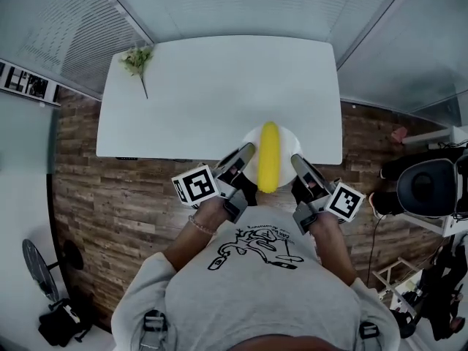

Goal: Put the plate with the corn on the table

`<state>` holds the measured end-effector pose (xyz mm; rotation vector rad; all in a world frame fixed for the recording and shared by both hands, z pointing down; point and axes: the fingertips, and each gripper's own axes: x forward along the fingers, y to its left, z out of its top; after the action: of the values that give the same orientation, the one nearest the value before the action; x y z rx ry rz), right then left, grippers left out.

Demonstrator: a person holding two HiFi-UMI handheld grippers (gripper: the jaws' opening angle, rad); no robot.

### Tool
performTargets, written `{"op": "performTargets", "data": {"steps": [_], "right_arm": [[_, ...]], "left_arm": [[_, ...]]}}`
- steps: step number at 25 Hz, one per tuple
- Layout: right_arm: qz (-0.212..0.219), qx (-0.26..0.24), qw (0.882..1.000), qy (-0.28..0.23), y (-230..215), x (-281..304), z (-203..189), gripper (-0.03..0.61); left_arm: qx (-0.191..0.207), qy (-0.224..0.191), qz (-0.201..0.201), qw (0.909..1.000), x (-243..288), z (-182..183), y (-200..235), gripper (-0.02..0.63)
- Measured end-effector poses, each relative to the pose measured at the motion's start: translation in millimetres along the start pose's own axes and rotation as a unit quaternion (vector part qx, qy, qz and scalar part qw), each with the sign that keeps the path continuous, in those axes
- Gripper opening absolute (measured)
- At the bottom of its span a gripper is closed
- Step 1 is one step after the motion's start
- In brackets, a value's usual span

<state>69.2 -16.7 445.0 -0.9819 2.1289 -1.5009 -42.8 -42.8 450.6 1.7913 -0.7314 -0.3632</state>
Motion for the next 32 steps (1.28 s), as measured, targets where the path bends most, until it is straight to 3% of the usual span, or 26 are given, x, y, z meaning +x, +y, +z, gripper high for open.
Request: {"op": "performTargets", "data": {"steps": [13, 32], "right_arm": [[-0.012, 0.005, 1.000, -0.012, -28.3, 136.0, 80.2, 0.017], [-0.008, -0.002, 1.000, -0.004, -22.5, 138.2, 91.4, 0.018]], "left_arm": [[0.004, 0.019, 0.000, 0.9998, 78.0, 134.3, 50.1, 0.037], [0.036, 0.042, -0.002, 0.9984, 83.4, 137.4, 40.1, 0.037]]}}
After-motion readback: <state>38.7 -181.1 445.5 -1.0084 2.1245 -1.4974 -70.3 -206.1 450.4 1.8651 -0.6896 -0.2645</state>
